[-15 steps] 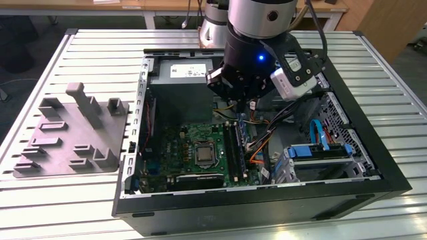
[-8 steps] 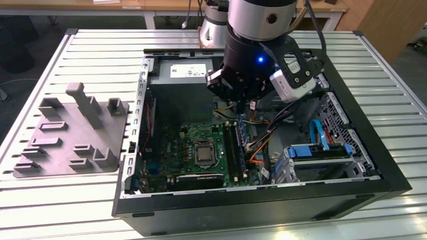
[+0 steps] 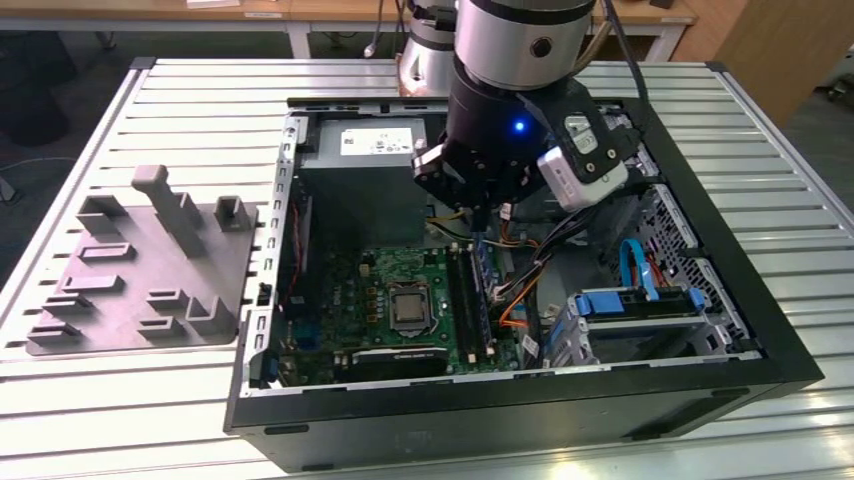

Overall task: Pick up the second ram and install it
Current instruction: 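Insert the second ram into the second slot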

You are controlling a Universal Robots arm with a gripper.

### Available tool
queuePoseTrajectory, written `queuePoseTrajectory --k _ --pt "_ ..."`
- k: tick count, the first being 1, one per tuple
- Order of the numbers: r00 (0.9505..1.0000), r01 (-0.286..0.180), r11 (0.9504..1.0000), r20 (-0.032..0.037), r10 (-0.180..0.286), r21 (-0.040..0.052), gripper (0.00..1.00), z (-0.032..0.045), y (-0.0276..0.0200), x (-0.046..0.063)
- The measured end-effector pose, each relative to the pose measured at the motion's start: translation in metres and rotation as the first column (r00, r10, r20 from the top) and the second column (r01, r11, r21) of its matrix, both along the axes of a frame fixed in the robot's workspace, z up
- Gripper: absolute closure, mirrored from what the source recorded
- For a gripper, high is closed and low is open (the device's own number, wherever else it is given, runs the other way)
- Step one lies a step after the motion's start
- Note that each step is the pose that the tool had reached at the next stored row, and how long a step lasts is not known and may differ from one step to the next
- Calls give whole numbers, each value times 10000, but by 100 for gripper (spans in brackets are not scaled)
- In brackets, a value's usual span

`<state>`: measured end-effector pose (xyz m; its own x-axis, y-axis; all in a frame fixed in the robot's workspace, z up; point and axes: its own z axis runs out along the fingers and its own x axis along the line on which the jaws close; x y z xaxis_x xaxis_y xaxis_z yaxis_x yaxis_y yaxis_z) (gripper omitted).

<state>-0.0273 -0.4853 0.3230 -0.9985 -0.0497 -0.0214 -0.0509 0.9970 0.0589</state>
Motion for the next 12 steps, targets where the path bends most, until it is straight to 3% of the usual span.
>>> queuePoseTrajectory --k 12 --pt "9999 118 9999 0 -118 0 88 -79 -1 0"
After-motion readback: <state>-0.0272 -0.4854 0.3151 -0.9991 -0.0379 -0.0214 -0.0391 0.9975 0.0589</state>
